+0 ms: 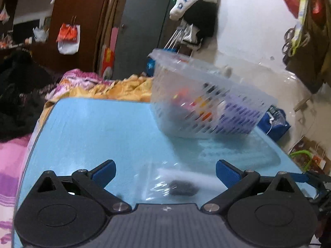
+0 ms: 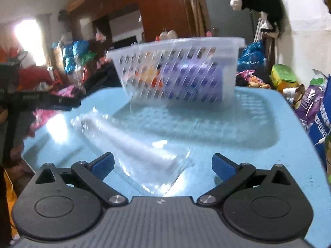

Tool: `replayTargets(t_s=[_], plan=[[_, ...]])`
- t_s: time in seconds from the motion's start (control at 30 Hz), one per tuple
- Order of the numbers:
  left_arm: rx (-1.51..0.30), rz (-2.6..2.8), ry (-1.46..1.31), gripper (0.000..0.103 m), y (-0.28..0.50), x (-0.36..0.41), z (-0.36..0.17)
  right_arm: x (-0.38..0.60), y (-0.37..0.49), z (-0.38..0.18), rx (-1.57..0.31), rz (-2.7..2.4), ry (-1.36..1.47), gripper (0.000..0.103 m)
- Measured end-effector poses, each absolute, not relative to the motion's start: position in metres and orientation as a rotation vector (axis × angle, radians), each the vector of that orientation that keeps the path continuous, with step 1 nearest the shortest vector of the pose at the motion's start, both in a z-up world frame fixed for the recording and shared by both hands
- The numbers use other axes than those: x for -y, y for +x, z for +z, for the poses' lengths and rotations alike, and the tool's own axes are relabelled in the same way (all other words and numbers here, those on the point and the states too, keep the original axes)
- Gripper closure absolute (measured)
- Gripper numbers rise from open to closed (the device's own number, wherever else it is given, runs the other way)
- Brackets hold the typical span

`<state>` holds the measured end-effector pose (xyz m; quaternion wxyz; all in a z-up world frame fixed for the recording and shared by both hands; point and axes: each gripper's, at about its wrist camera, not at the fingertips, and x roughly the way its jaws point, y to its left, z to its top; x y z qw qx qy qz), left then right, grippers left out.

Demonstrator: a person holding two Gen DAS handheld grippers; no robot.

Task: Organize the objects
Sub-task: 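Grasp the clear plastic bag with both grippers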

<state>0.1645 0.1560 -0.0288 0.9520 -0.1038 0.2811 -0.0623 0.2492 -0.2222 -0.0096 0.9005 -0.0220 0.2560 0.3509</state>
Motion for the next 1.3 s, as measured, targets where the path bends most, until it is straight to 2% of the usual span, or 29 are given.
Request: replayTargets(t_s=[0.27, 0.43, 0.57, 0.67, 0.7, 0.77, 0.93, 1.07, 1.2, 1.3], plan=[[-0.629, -0.171, -0.295, 0.0, 0.176, -0.166, -0.041, 0.209, 0.247, -0.02, -0.507, 0.702, -0.117, 0.0], [-0.654, -0.222, -0.295, 0.0, 0.172, -0.151, -0.042, 0.198, 0.238, -0.023, -0.478, 0.719, -0.161, 0.005], [-0.665, -0.251, -0.272, 0.001, 0.165, -0.137, -0.042, 0.197, 0.236, -0.021, -0.462, 0.736, -0.157, 0.023], [-0.664, -0.271, -0.27, 0.004, 0.165, -0.134, -0.043, 0.199, 0.234, -0.02, -0.451, 0.758, -0.166, 0.03], [-0.663, -0.269, -0.27, 0.007, 0.165, -0.133, -0.043, 0.198, 0.233, -0.02, -0.452, 0.765, -0.168, 0.033], [-0.671, -0.282, -0.259, 0.033, 0.166, -0.13, -0.042, 0.198, 0.232, -0.019, -0.449, 0.781, -0.177, 0.037], [-0.672, -0.237, -0.197, 0.052, 0.167, -0.121, -0.041, 0.198, 0.232, -0.018, -0.444, 0.808, -0.183, 0.043], [-0.658, -0.23, -0.229, 0.073, 0.17, -0.124, -0.044, 0.205, 0.235, -0.018, -0.443, 0.819, -0.17, 0.062], [-0.636, -0.236, -0.243, 0.081, 0.169, -0.124, -0.047, 0.207, 0.236, -0.017, -0.443, 0.848, -0.155, 0.076], [-0.606, -0.24, -0.237, 0.083, 0.165, -0.123, -0.047, 0.207, 0.234, -0.016, -0.432, 0.85, -0.166, 0.079]])
